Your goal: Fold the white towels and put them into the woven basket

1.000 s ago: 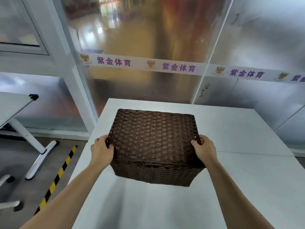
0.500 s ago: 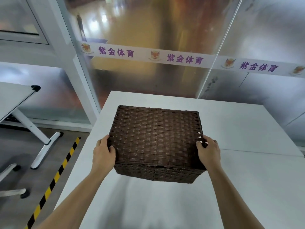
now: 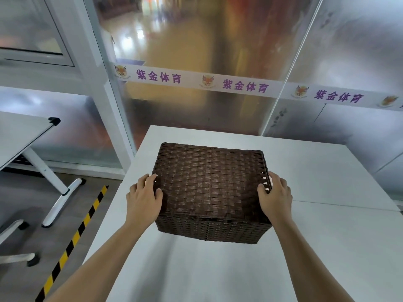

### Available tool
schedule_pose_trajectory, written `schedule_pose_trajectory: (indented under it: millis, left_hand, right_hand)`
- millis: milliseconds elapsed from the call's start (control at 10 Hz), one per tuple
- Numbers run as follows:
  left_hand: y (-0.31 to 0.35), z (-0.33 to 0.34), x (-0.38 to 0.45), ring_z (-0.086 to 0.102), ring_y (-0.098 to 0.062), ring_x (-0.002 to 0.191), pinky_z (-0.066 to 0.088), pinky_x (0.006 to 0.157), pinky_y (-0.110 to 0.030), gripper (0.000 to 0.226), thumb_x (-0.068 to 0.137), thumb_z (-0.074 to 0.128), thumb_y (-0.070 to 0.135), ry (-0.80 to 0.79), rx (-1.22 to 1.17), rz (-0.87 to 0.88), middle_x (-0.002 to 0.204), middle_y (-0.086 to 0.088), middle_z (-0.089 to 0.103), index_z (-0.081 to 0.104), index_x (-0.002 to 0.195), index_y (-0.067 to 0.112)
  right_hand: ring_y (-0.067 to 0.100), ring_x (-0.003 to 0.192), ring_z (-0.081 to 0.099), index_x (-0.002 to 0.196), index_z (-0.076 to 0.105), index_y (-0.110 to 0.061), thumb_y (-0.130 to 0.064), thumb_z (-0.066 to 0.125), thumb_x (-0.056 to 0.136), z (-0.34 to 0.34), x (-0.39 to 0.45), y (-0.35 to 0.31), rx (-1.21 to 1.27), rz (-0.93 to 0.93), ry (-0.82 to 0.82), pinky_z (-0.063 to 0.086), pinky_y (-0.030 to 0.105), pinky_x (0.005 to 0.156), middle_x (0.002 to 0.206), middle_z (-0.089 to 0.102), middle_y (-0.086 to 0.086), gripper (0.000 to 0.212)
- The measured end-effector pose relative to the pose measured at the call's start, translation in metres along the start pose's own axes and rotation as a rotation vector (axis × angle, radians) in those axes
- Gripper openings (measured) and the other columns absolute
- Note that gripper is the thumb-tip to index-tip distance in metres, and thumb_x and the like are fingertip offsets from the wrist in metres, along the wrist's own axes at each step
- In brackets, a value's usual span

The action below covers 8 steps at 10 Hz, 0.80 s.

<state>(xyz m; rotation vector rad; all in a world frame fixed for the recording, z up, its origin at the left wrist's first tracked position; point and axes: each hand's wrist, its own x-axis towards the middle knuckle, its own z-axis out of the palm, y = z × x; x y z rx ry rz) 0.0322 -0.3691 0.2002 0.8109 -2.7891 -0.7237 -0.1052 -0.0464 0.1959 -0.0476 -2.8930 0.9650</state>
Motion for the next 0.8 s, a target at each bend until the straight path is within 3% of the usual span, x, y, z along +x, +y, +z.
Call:
schedule_pose_trajectory:
  millis: [100, 400, 600, 800]
  left_hand:
    - [0.006, -0.014, -0.001, 0.042, -0.035, 0.133, 0.033, 0.111, -0.053, 0.041, 0.101, 0.047, 0.029, 0.043, 0.043, 0.145, 0.149, -0.005, 0.046, 0.047, 0.14, 0.019]
    - [0.044, -0.06, -0.009, 0.028, -0.027, 0.147, 0.017, 0.122, -0.046, 0.046, 0.103, 0.042, 0.041, 0.061, 0.183, 0.47, 0.16, 0.002, 0.034, 0.044, 0.147, 0.03]
    - [0.079, -0.081, -0.035, 0.02, -0.026, 0.151, 0.012, 0.123, -0.048, 0.052, 0.102, 0.04, 0.048, 0.019, 0.235, 0.549, 0.164, 0.002, 0.026, 0.035, 0.152, 0.035]
    - [0.107, -0.11, -0.081, 0.023, -0.025, 0.149, 0.017, 0.121, -0.049, 0.05, 0.101, 0.04, 0.048, 0.056, 0.28, 0.593, 0.162, 0.002, 0.028, 0.037, 0.15, 0.034]
  right_hand:
    - [0.03, 0.131, 0.048, 0.151, 0.042, -0.025, -0.035, 0.058, 0.1, -0.004, -0.012, -0.02, -0.031, -0.105, -0.007, 0.036, 0.049, 0.114, 0.148, 0.048, 0.005, 0.054]
    - [0.02, 0.152, 0.023, 0.157, 0.028, -0.038, -0.049, 0.049, 0.103, -0.025, -0.061, -0.09, -0.116, -0.298, -0.083, 0.018, 0.047, 0.125, 0.166, 0.024, -0.007, 0.059]
    - [0.021, 0.153, 0.022, 0.157, 0.024, -0.04, -0.052, 0.048, 0.101, -0.051, -0.091, -0.112, -0.181, -0.357, -0.06, 0.015, 0.046, 0.125, 0.167, 0.021, -0.007, 0.061]
    - [0.02, 0.149, 0.029, 0.155, 0.029, -0.038, -0.056, 0.045, 0.1, -0.095, -0.121, -0.11, -0.248, -0.402, 0.006, 0.016, 0.043, 0.124, 0.162, 0.032, -0.007, 0.06]
